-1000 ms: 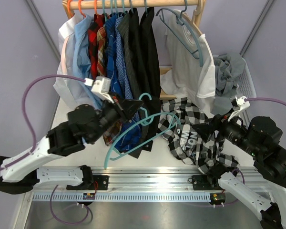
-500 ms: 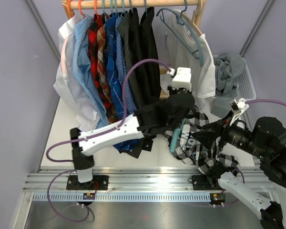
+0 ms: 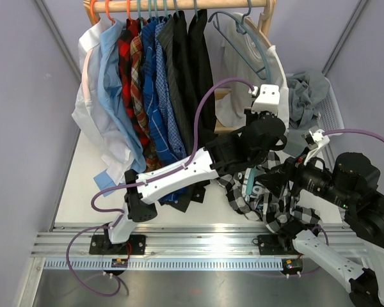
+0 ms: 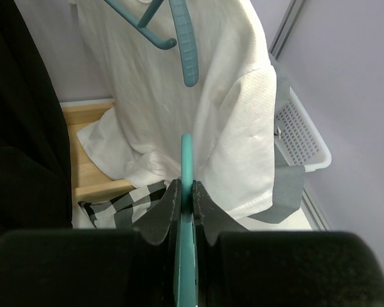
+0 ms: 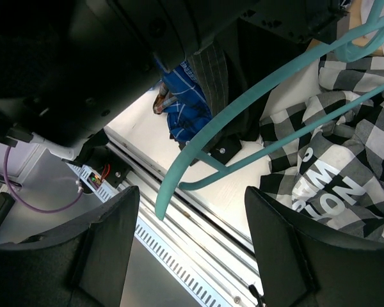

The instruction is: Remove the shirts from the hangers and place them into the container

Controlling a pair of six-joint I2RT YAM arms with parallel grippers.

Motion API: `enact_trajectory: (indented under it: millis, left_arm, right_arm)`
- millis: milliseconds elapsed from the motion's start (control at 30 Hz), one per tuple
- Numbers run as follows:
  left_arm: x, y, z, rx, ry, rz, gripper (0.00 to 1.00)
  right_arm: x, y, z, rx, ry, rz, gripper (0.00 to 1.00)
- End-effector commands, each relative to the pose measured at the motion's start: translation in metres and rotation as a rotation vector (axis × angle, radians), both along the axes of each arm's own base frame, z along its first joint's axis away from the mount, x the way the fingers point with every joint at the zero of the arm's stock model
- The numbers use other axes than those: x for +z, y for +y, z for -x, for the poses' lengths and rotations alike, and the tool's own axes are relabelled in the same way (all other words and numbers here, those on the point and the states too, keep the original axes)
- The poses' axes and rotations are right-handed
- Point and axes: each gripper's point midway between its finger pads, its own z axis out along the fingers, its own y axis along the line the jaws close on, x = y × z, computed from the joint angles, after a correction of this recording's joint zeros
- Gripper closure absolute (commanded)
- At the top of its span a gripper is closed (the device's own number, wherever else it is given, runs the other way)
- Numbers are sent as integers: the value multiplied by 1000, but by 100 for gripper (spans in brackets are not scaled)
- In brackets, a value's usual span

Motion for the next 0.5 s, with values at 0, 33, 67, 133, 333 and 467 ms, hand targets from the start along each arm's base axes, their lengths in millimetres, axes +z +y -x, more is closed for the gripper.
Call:
enact_trajectory:
  millis: [0,33,67,133,333,467]
  left_arm:
    - [25,11,-2,33,-27,76,100]
    - [27,11,-2,31,-31,85,100]
    - [28,11,-2,28,-32,88,100]
    - [28,10,-2,25,-32,90,100]
    - [18,2,-3,16,-20,99,100]
    - [22,-2,-2,-6,-17,126,100]
  right_arm:
    - [-4,11,-18,-10,20,-9,26]
    - [-7,13,-20,-9,26,-7,26]
    - [-9,15,-23,-9,37,-5,26]
    - [-13,19,-26,-3,45,-13,27]
    - [-8,24,-30,0,38,-46,27]
    - [-18,27,-33,-12,67,-53,28]
